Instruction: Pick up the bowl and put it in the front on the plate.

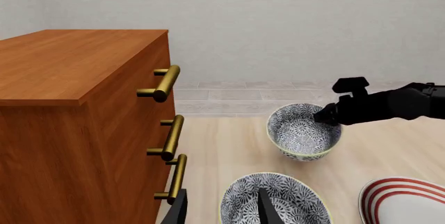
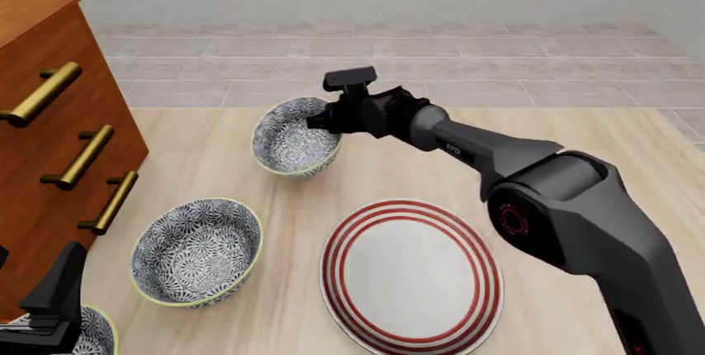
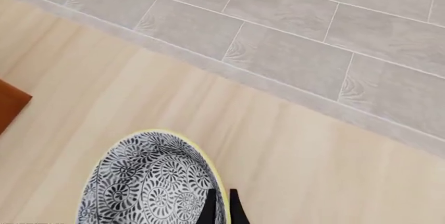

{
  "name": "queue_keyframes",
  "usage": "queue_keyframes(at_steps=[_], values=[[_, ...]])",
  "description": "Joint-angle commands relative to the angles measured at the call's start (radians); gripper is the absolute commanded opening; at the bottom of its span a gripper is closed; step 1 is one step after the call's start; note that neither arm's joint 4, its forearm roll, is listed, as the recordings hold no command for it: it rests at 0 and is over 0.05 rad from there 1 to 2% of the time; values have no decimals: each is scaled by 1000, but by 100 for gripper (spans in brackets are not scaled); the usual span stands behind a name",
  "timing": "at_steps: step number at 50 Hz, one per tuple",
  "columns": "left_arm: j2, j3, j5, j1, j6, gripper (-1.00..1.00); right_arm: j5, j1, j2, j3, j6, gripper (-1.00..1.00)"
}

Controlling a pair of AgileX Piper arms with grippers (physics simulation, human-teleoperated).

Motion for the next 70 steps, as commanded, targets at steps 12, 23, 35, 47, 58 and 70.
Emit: queue_keyframes(at_steps=[12,23,35,47,58,70], values=[[0,0,0,0,0,100,-88,-27,-200,240,3,-100],[0,0,0,0,0,100,-150,-29,-337,419,23,-100],[0,0,0,0,0,100,-218,-61,-499,614,44,-100],[0,0,0,0,0,100,-245,-79,-625,747,40,-100],[0,0,0,0,0,100,-282,-91,-750,894,58,-100],[0,0,0,0,0,100,-313,-99,-853,1016,87,-100]])
